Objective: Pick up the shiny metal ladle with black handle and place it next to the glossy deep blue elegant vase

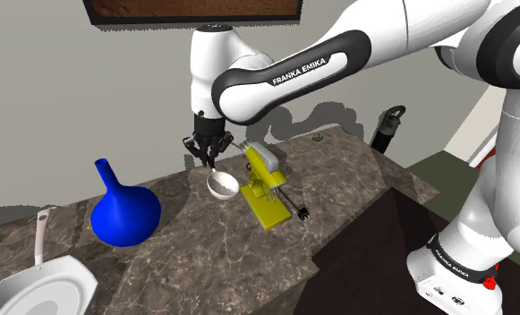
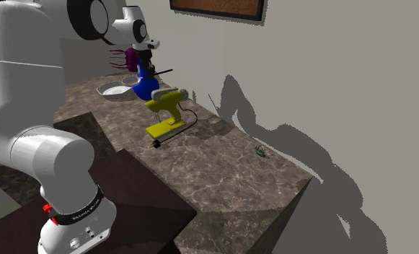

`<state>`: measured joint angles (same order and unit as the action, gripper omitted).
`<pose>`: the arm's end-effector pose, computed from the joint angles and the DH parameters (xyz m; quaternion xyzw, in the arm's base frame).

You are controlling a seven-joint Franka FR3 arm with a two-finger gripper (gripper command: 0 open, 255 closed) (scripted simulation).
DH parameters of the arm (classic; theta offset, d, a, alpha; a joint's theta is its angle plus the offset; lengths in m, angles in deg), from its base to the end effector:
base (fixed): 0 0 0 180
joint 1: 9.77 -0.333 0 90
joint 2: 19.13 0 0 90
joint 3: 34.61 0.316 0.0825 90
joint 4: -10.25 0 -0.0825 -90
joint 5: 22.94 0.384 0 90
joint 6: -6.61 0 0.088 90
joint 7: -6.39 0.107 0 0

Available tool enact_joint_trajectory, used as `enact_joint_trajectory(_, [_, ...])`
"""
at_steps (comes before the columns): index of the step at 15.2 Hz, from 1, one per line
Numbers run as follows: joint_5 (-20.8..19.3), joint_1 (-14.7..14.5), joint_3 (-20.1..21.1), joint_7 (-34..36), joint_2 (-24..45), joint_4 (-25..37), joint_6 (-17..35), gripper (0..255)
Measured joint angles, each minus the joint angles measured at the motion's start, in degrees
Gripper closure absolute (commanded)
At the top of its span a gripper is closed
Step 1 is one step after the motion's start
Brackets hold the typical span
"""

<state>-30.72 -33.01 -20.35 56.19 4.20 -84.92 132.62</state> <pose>0.5525 0.3939 0.3924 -0.9937 0.0843 -0.0591 0.0431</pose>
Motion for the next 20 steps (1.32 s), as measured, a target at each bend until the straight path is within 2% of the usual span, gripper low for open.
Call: enact_joint_trajectory(20, [-2.6, -0.9, -1.5, 1.8, 7.3, -4.8, 11.9, 255])
